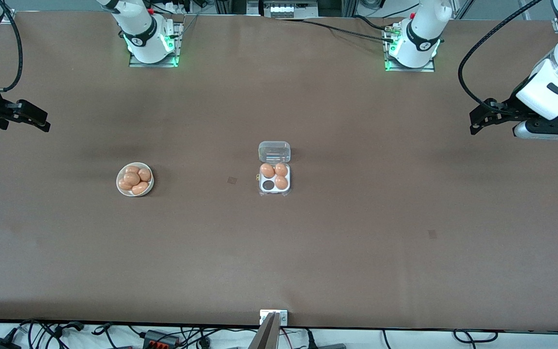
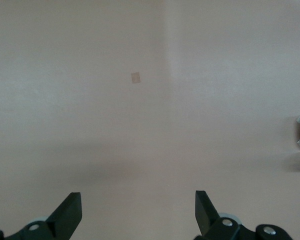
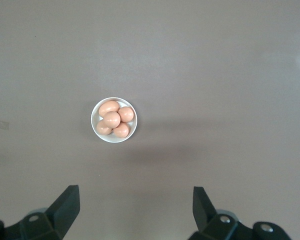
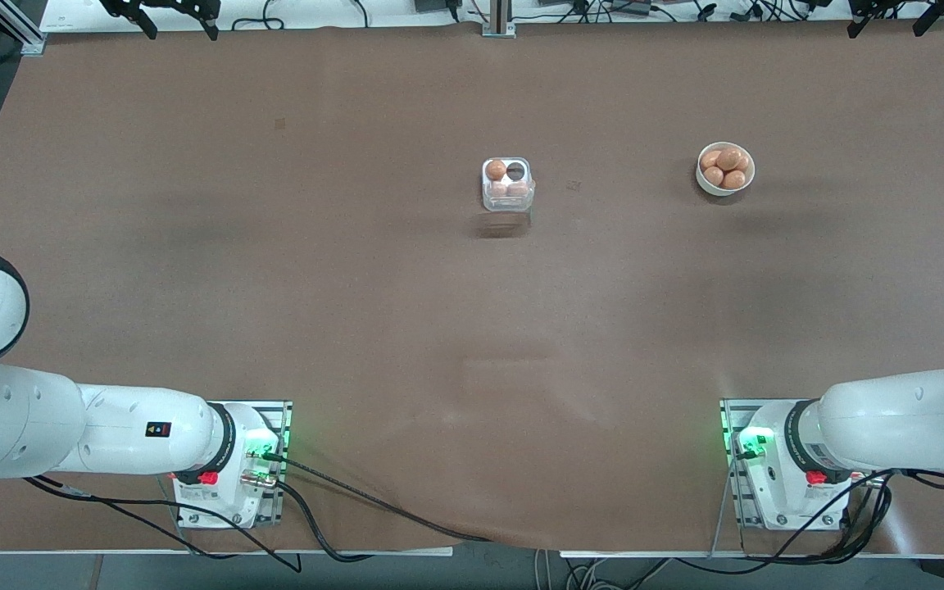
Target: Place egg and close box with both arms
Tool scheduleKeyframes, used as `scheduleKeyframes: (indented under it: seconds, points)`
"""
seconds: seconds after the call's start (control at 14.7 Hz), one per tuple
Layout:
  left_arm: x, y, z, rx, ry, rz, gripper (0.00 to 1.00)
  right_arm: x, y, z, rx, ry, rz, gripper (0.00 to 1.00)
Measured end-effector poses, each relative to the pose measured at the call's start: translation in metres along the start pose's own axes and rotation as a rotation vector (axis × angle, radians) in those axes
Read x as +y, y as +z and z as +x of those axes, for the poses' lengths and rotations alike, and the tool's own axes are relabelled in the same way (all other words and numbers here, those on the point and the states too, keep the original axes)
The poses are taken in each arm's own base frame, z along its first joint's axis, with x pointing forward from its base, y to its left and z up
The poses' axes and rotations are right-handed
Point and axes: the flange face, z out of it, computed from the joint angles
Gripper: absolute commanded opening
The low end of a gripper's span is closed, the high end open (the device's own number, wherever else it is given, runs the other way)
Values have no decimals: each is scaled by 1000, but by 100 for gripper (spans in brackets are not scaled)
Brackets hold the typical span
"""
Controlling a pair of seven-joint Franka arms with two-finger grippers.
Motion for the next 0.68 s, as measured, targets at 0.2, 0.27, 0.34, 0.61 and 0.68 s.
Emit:
scheduleKeyframes:
  seconds: [0.2,0.27,0.34,0.61,0.68]
  points:
    - [0,0,0,1,0,0,100,0,1,-3,0,3,4,100]
    - [0,0,0,1,0,0,100,0,1,-4,2,3,5,100]
    - [0,0,0,1,0,0,100,0,1,-6,4,3,5,100]
    - [0,0,0,1,0,0,100,0,7,-6,-6,2,6,100]
    - [0,0,0,1,0,0,100,-1,15,-4,-19,1,6,100]
